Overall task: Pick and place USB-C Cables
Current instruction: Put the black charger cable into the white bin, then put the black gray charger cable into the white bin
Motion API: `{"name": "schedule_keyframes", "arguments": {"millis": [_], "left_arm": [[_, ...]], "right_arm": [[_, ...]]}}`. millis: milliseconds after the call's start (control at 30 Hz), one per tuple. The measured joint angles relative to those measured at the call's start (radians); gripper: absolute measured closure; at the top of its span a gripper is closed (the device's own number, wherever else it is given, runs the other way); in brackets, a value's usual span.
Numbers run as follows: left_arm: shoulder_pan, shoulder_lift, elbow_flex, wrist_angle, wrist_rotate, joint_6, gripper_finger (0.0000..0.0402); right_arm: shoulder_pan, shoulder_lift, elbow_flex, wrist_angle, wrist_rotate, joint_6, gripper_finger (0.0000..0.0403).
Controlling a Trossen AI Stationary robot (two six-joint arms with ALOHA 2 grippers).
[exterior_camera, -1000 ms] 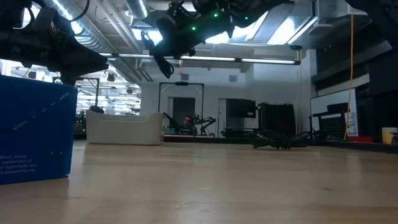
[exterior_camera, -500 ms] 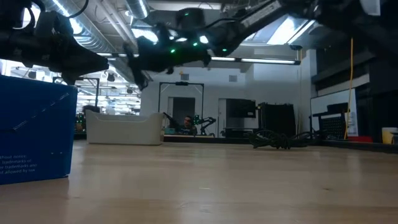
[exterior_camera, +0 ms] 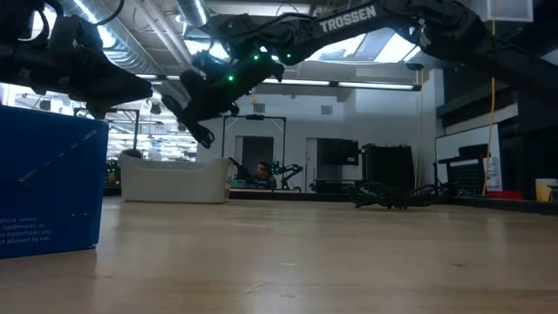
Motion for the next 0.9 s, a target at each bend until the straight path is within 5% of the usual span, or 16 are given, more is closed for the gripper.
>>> {"name": "schedule_keyframes", "arguments": {"millis": [400, 567, 900], "left_arm": [[0.0, 0.0, 0.0, 0.0, 0.0, -0.001, 0.0315], [0.0, 0.0, 0.0, 0.0, 0.0, -0.002, 0.0315], [0.0, 0.0, 0.0, 0.0, -0.001, -0.007, 0.0315]], "right_arm": [[-0.008, 0.002, 0.0, -0.006, 0.055, -0.001, 0.0154], [-0.008, -0.03, 0.011, -0.104, 0.159, -0.002, 0.0142], [0.009, -0.207, 0.058, -0.809, 0.499, 0.03, 0.0144]]}}
